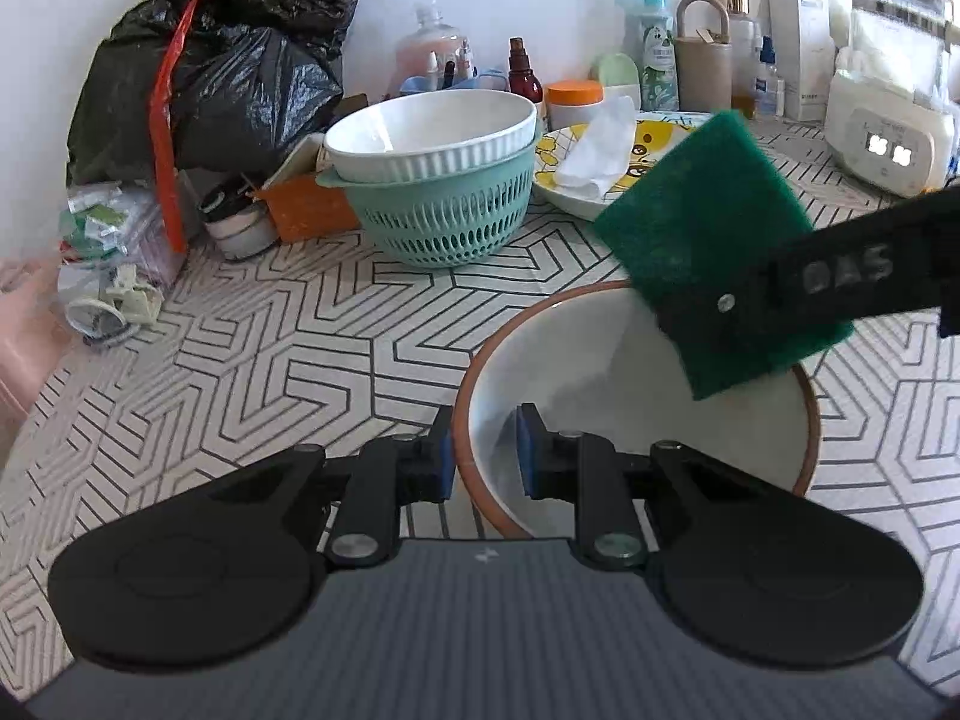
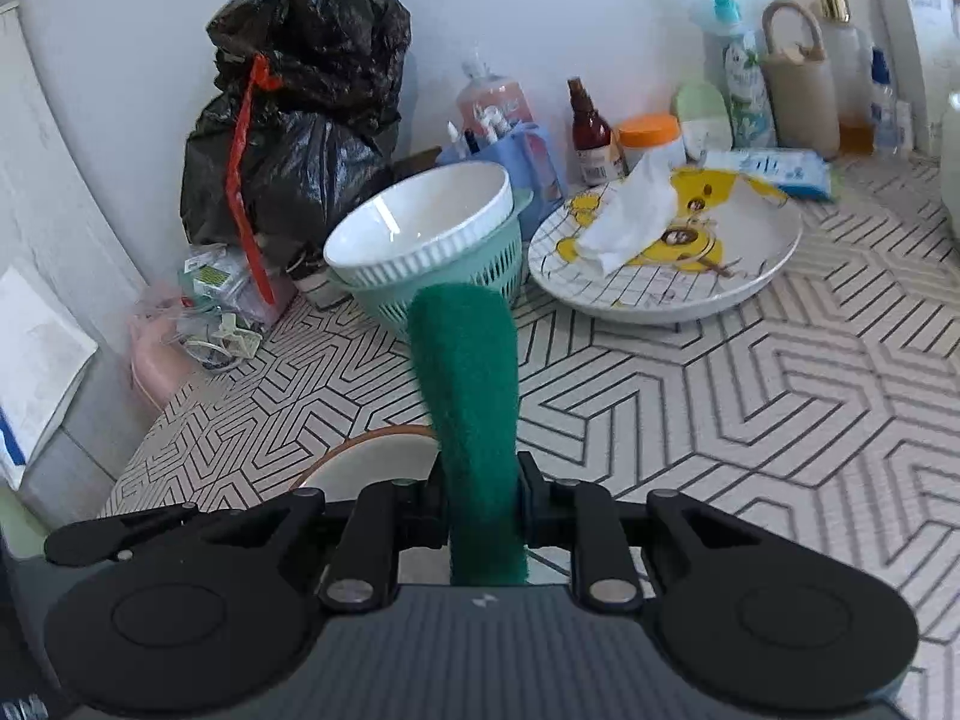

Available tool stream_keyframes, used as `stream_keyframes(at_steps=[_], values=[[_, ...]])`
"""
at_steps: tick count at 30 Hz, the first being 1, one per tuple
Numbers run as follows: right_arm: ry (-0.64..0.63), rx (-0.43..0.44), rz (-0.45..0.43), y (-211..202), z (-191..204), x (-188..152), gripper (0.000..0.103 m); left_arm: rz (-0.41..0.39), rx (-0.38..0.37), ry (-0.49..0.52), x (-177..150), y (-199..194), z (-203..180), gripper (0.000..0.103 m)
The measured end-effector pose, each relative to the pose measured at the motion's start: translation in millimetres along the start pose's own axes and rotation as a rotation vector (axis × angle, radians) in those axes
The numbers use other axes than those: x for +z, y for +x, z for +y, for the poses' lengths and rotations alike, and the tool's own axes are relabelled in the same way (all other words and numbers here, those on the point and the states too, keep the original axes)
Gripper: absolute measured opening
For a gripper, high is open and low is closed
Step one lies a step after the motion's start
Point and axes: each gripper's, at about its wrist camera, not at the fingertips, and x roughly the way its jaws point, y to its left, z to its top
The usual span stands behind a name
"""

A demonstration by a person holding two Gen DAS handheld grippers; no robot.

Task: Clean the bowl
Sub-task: 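Set the bowl down on the table with the left tool while the right tool lifts the pad out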

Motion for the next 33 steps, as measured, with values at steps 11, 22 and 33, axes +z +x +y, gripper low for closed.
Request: stream_keyframes(at_steps=[11,22,33], values=[[-0.074,-0.073,0.051,-56,-23,-13,0.016,-0.056,0.014,0.011,-1,-34,-7,0.044],[-0.150,-0.166,0.152,-40,-25,-31,0.043,-0.066,0.054,0.075,-8,-46,-18,0.048],[-0.298,-0.270,0.216,-31,-25,-40,0.093,-0.044,0.073,0.092,-12,-45,-18,0.051]])
